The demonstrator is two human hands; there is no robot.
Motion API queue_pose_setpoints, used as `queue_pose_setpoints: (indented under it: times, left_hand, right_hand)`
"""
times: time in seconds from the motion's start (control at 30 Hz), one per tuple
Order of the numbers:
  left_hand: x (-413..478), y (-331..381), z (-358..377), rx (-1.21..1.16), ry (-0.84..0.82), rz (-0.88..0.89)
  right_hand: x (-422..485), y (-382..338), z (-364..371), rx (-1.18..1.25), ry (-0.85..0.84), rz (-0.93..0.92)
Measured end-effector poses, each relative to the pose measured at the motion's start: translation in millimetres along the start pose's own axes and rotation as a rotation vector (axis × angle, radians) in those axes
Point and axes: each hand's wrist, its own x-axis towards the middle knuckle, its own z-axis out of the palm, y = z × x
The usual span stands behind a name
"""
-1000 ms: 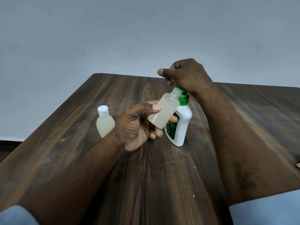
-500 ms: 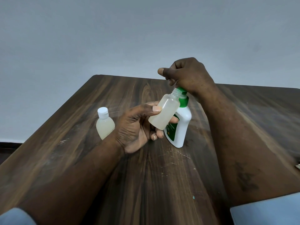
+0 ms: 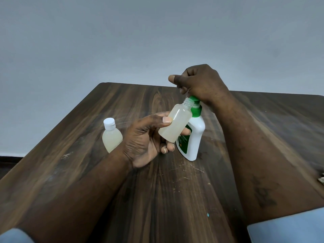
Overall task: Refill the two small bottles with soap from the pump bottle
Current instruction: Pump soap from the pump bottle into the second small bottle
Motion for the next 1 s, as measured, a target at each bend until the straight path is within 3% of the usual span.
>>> queue_pose_setpoints:
  times: [0.77, 1.0]
  left_hand:
    - [3.7, -7.4, -17.1, 0.020, -0.124, 0.042]
    - [7.4, -10.1, -24.1, 0.029, -0.129, 0.053]
  right_hand:
    - [0.1, -0.7, -0.2, -0.007, 0.054, -0.036]
    - [1.6, 3.3, 5.6, -0.012, -0.012, 0.014]
